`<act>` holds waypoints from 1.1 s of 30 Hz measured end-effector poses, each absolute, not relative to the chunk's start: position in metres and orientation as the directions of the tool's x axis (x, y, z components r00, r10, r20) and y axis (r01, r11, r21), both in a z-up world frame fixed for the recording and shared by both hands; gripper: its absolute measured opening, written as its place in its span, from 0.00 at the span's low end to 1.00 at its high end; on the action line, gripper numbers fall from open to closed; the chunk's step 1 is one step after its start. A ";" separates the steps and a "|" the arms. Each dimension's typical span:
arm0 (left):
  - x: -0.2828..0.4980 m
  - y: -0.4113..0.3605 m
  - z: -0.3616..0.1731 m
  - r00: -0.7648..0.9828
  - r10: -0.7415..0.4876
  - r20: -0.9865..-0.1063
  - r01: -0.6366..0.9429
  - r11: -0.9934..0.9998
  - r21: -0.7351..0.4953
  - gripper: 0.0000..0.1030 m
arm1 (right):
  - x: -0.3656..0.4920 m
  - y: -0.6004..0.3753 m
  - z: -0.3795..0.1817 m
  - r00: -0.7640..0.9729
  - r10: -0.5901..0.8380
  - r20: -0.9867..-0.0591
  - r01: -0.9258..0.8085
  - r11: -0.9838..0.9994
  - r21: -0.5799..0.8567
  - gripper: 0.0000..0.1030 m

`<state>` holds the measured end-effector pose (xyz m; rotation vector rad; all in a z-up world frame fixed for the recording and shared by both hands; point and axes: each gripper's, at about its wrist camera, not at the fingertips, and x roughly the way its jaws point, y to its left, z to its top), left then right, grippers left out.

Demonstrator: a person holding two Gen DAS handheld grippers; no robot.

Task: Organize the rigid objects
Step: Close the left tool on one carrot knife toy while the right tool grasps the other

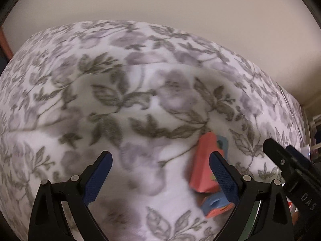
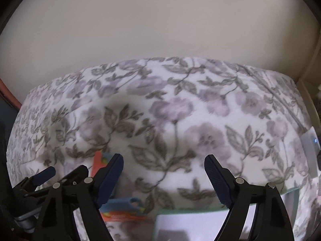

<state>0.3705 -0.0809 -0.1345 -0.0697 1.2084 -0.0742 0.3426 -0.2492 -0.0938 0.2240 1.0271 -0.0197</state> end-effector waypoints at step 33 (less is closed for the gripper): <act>0.355 -0.075 -0.142 0.300 0.016 -0.954 0.057 0.998 0.034 0.43 | 0.318 -0.231 -0.091 0.466 0.120 -0.877 0.087 0.980 0.180 0.82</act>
